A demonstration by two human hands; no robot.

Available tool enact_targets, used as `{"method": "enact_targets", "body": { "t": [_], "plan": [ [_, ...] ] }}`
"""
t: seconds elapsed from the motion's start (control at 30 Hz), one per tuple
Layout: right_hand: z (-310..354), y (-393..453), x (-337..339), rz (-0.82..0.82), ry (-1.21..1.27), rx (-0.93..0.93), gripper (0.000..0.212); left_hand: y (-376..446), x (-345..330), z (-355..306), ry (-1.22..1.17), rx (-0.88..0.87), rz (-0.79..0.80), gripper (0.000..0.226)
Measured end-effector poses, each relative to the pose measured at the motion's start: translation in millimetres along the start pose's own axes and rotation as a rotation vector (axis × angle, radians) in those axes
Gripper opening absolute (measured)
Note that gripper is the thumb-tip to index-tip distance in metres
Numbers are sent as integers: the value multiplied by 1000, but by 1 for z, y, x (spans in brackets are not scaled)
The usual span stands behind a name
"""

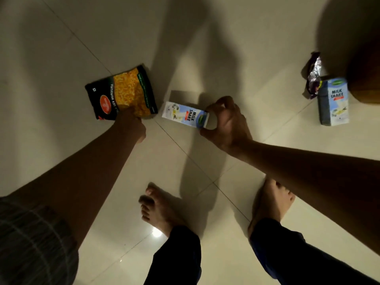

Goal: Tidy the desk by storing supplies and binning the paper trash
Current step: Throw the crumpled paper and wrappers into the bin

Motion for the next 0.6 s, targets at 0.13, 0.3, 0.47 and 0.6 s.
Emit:
{"method": "enact_targets", "body": {
  "t": [0.13, 0.3, 0.47, 0.6],
  "plan": [
    [-9, -36, 25, -59, 103, -120, 52, -21, 21, 17, -9, -27, -18, 21],
    [-20, -92, 70, -75, 299, -443, 45, -91, 42, 29, 23, -119, -120, 19],
    [-28, -142, 136, 30, 643, -759, 37, -186, 38, 33, 133, -236, -248, 40],
    [-31, -174, 205, -25, 851, -832, 59, -261, 9, 37, 243, -342, -112, 38]
  ]
}}
Point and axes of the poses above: each hand's wrist, its own y-axis towards the middle knuckle, its own x-axis out of the back of the hand, z = x × y, the point moved 3 cm from there along y, towards the middle knuckle, and after that the axes turned 1 degree about -y, right-handed, at the moved point
